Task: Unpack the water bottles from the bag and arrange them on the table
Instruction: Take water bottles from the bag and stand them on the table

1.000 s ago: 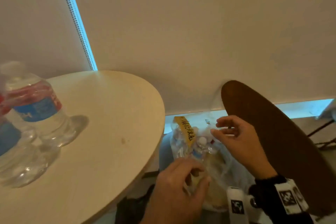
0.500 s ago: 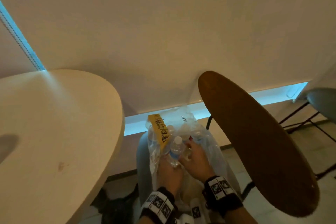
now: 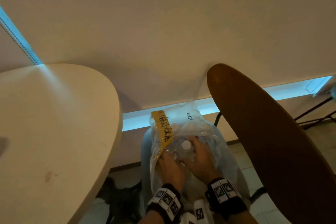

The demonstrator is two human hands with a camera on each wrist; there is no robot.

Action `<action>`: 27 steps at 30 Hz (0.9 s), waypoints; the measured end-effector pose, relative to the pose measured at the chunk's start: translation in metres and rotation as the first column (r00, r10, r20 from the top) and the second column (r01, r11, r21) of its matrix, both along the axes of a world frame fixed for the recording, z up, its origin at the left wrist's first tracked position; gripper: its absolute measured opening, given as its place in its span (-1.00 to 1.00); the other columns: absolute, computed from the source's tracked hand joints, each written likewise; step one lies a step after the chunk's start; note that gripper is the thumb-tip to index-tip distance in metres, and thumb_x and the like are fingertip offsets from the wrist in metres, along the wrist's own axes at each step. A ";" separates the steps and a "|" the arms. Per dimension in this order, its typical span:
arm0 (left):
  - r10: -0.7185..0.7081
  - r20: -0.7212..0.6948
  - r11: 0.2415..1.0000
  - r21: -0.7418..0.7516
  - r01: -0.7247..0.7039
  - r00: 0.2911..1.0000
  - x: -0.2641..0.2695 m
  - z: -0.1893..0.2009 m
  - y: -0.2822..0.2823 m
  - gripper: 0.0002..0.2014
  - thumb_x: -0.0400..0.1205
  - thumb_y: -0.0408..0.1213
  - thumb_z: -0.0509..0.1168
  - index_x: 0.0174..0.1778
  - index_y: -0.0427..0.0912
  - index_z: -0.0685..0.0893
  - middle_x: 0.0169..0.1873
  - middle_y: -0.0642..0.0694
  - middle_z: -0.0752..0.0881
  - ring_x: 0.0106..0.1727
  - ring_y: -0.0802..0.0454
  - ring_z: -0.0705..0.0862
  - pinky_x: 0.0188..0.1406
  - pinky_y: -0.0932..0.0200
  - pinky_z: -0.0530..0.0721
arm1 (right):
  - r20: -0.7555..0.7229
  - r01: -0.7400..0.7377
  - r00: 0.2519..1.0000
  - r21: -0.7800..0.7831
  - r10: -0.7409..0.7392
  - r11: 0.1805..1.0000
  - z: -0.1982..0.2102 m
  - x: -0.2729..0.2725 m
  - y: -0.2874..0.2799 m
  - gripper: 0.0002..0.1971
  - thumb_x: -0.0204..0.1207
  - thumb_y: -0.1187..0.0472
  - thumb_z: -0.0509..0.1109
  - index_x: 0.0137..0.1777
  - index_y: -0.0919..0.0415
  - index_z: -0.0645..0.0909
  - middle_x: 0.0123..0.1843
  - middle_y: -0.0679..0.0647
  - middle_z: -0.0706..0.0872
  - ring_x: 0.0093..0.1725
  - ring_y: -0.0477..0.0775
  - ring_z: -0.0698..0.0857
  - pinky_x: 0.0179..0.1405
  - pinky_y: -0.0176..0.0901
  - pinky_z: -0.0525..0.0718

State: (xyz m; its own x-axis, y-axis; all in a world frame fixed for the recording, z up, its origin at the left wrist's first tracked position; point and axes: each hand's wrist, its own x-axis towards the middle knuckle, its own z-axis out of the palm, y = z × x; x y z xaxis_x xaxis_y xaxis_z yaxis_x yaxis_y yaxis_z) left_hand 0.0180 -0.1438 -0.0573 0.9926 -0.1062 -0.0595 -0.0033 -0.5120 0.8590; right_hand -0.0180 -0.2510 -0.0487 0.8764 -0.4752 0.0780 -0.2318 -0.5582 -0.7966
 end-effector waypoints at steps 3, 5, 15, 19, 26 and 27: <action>0.020 -0.032 0.999 0.028 -0.019 0.999 -0.001 0.001 -0.002 -0.51 0.59 -0.37 0.43 0.43 -0.29 0.49 0.33 -0.25 0.63 0.37 -0.19 0.61 0.42 -0.12 0.57 | 0.051 0.024 0.998 0.084 -0.028 0.996 0.000 -0.009 0.003 -0.48 0.27 0.00 0.68 0.15 0.05 0.53 0.03 -0.08 0.70 0.01 -0.10 0.70 -0.01 -0.07 0.74; 0.014 -0.069 0.997 -0.080 -0.019 0.998 0.003 -0.003 -0.003 -0.66 0.65 -0.35 0.36 0.34 -0.29 0.54 0.23 -0.23 0.68 0.27 -0.17 0.67 0.31 -0.19 0.66 | 0.056 0.028 0.998 0.159 -0.038 0.987 0.000 -0.014 0.006 -0.53 0.30 0.16 0.70 0.08 0.13 0.51 -0.06 -0.04 0.70 -0.09 -0.13 0.71 -0.13 -0.25 0.72; -0.096 -0.027 0.983 -0.159 0.090 0.995 0.008 0.010 0.002 -0.65 0.70 -0.31 0.32 0.37 -0.01 0.42 0.12 0.21 0.54 0.18 0.22 0.51 0.10 0.53 0.46 | 0.065 0.152 0.983 0.250 -0.173 0.956 0.000 -0.028 0.015 -0.46 0.30 0.33 0.69 0.16 0.00 0.49 0.04 -0.06 0.75 -0.02 -0.33 0.74 -0.06 -0.44 0.73; -0.209 0.036 0.964 -0.158 0.212 0.977 -0.001 0.006 0.004 -0.63 0.71 -0.26 0.30 0.33 0.23 0.40 0.26 0.17 0.53 0.34 0.14 0.55 0.32 0.21 0.50 | 0.006 0.222 0.974 0.191 -0.228 0.956 -0.004 -0.046 0.007 -0.39 0.27 0.21 0.72 0.28 0.09 0.51 0.16 -0.05 0.74 0.15 -0.12 0.74 0.15 -0.09 0.78; -0.363 0.046 0.904 -0.223 0.364 0.931 -0.021 0.022 -0.005 -0.52 0.62 -0.17 0.42 0.33 0.41 0.43 0.31 0.22 0.63 0.35 0.37 0.56 0.42 0.07 0.58 | 0.034 0.321 0.942 0.210 -0.335 0.924 0.042 -0.086 -0.004 -0.41 0.28 0.37 0.69 0.08 -0.12 0.42 -0.05 -0.26 0.59 -0.07 -0.26 0.64 -0.02 -0.08 0.77; -0.367 0.070 0.901 -0.221 0.373 0.928 -0.026 0.026 -0.005 -0.49 0.62 -0.19 0.43 0.30 0.45 0.41 0.30 0.28 0.61 0.34 0.48 0.53 0.40 0.25 0.55 | 0.043 0.328 0.938 0.197 -0.343 0.924 0.051 -0.091 -0.003 -0.41 0.28 0.37 0.69 0.13 -0.05 0.43 -0.06 -0.30 0.56 -0.11 -0.29 0.61 0.00 -0.03 0.78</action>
State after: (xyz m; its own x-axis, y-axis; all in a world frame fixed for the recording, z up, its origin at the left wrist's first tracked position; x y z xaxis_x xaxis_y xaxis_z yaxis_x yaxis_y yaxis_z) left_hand -0.0080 -0.1491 -0.0315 0.8801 -0.4735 0.0354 -0.1790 -0.2618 0.9484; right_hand -0.1088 -0.2542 0.0025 0.6580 -0.7527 0.0204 -0.3157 -0.3004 -0.9001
